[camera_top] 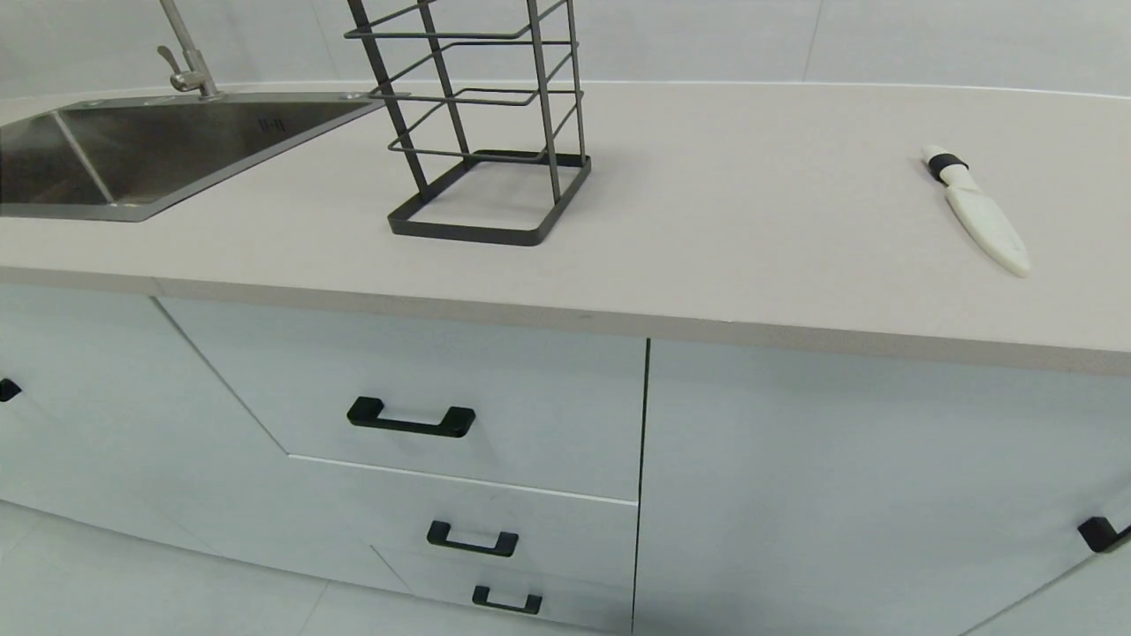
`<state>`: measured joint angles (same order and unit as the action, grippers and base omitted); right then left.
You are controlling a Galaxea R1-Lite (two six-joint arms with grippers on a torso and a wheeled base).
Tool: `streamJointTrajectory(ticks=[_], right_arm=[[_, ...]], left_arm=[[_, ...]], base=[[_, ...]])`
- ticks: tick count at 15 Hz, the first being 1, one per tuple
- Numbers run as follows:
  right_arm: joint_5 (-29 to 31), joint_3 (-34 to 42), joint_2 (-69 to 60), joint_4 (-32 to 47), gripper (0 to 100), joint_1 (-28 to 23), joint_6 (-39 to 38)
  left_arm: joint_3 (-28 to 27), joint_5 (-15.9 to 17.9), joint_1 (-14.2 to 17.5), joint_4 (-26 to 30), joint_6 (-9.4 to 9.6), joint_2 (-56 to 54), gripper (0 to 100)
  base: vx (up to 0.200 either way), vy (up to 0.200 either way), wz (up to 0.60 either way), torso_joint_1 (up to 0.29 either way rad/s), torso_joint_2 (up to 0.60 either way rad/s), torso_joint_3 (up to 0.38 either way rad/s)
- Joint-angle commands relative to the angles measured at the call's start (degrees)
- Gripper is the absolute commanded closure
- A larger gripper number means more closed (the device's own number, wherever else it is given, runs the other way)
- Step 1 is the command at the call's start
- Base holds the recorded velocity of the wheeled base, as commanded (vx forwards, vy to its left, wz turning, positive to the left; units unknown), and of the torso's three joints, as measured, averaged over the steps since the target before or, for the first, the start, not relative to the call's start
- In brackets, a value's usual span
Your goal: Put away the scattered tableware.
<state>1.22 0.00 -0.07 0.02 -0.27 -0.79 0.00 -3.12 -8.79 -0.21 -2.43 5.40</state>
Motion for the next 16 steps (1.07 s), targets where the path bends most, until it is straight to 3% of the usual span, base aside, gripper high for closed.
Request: streamJointTrajectory(ticks=[1,9,16], right_arm=[[0.0,0.0,0.1,0.1,0,0.0,0.0],[0.0,0.0,0.1,0.1,0,0.0,0.0],[0.0,0.0,0.1,0.1,0,0.0,0.0]], left_arm=[[0.0,0.0,0.0,0.0,-0.04,0.2,0],[0.0,0.0,0.0,0.0,-0.04,0.2,0],[0.0,0.0,0.0,0.0,-0.04,0.1,0]], base=[[0.000,0.000,0.00,0.000,0.00,0.000],[0.000,0.000,0.00,0.000,0.00,0.000],[0.000,0.000,0.00,0.215,-0.20,-0.123]])
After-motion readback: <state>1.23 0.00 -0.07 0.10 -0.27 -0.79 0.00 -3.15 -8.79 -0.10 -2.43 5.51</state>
